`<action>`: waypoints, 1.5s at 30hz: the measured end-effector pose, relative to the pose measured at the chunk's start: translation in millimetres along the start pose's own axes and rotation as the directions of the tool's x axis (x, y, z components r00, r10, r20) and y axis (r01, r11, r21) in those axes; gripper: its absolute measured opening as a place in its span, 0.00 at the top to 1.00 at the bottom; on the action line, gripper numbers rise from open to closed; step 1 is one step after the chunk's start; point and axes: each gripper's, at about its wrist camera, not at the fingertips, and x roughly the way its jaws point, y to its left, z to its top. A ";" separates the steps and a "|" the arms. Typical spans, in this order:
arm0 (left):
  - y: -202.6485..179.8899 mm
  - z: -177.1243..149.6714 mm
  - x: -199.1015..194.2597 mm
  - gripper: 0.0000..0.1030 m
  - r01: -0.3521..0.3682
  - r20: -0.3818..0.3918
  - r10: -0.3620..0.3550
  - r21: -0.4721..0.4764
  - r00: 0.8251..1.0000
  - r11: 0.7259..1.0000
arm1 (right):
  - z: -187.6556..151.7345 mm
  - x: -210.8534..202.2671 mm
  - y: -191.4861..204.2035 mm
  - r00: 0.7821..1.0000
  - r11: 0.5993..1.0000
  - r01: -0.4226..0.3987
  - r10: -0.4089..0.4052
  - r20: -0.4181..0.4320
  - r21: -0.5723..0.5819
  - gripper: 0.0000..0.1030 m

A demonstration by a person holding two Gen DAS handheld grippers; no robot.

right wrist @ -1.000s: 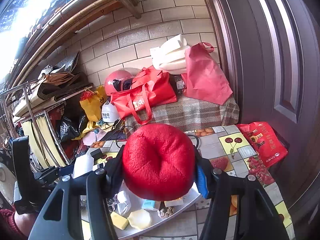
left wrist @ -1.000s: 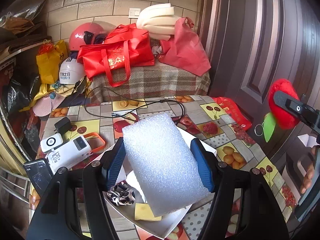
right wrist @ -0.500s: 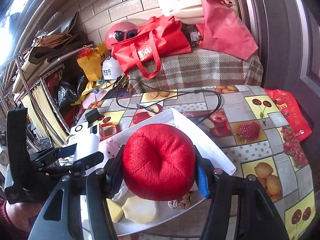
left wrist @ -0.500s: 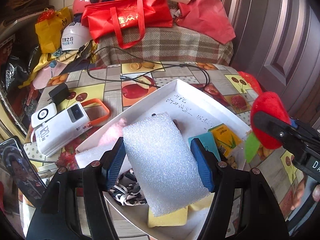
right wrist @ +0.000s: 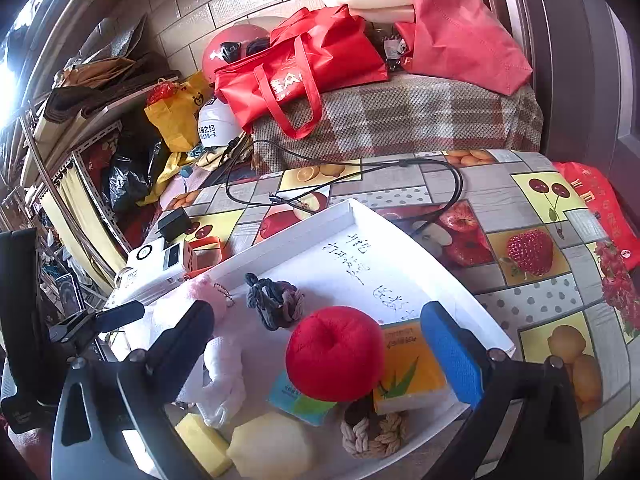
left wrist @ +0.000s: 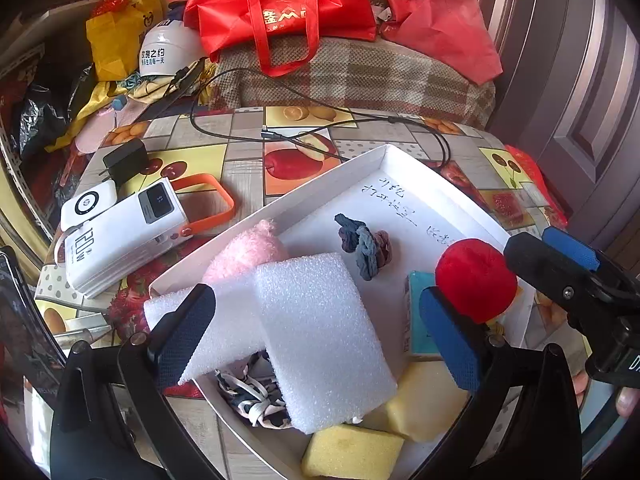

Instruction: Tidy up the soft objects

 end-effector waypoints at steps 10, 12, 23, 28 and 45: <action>-7.4 -4.4 -32.0 0.00 0.001 0.040 -0.001 -0.007 0.999 1.000 | -5.6 -44.3 -2.2 0.997 0.999 0.035 -0.037 0.074 0.036 0.00; -11.4 -7.2 -43.5 0.00 0.015 0.055 -0.015 0.001 0.998 1.000 | -8.4 -60.0 -1.4 0.993 0.998 0.061 -0.064 0.099 0.028 0.00; -55.3 -23.4 -144.3 0.00 0.055 0.237 -0.095 0.168 0.967 0.984 | -22.5 -181.7 5.8 0.879 0.925 0.368 -0.381 0.288 0.099 0.00; -75.8 -38.7 -187.1 0.00 -0.054 0.290 -0.015 0.229 0.957 0.972 | -34.9 -239.9 7.8 0.803 0.899 0.406 -0.438 0.405 0.167 0.00; -68.5 -83.5 -212.3 0.00 -0.057 0.133 0.048 0.063 0.990 0.996 | -95.6 -260.0 17.4 0.850 0.891 0.415 -0.452 0.272 0.185 0.00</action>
